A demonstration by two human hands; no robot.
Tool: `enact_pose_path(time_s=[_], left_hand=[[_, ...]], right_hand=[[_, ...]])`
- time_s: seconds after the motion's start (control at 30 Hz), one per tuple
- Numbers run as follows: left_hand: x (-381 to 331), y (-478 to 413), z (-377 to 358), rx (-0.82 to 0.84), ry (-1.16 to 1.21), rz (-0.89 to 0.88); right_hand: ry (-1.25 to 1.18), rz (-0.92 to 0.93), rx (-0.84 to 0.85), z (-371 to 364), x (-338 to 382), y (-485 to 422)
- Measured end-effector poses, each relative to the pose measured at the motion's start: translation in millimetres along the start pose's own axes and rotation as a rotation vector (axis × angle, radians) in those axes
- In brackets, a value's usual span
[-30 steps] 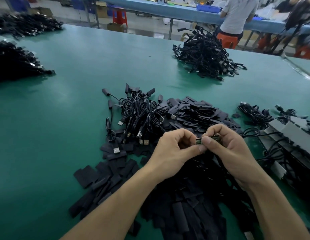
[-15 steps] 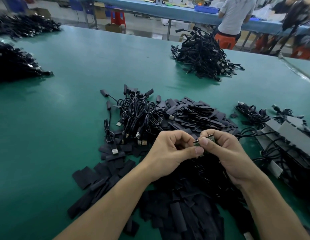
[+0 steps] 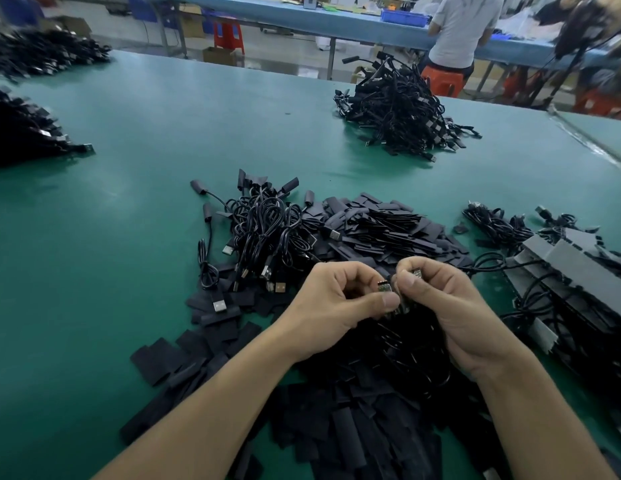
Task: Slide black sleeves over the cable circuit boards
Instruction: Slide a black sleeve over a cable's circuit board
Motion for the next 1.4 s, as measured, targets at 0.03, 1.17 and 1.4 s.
enact_pose_path(time_s=[0.03, 1.17, 1.4], left_hand=[[0.2, 0.1, 1.2, -0.013, 0.014, -0.006], [-77.0, 34.8, 44.3, -0.573, 0.015, -0.537], [-99.5, 66.0, 66.6, -0.881, -0.074, -0.795]], right_hand=[[0.015, 0.013, -0.079, 9.3, 3.7, 2.2], [1.485, 0.146, -0.111, -34.9, 11.5, -3.5], [1.410, 0.166, -0.293, -10.5, 29.5, 0.9]])
Point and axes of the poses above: each hand's wrist, its own y-axis away from the middle knuckle, its own z-axis out of the back of the hand, x = y × z, the point moved 8 cm from there along -y, towards the middle knuckle, and after that the axes turned 10 degrees about x, right-handed, at the moved point
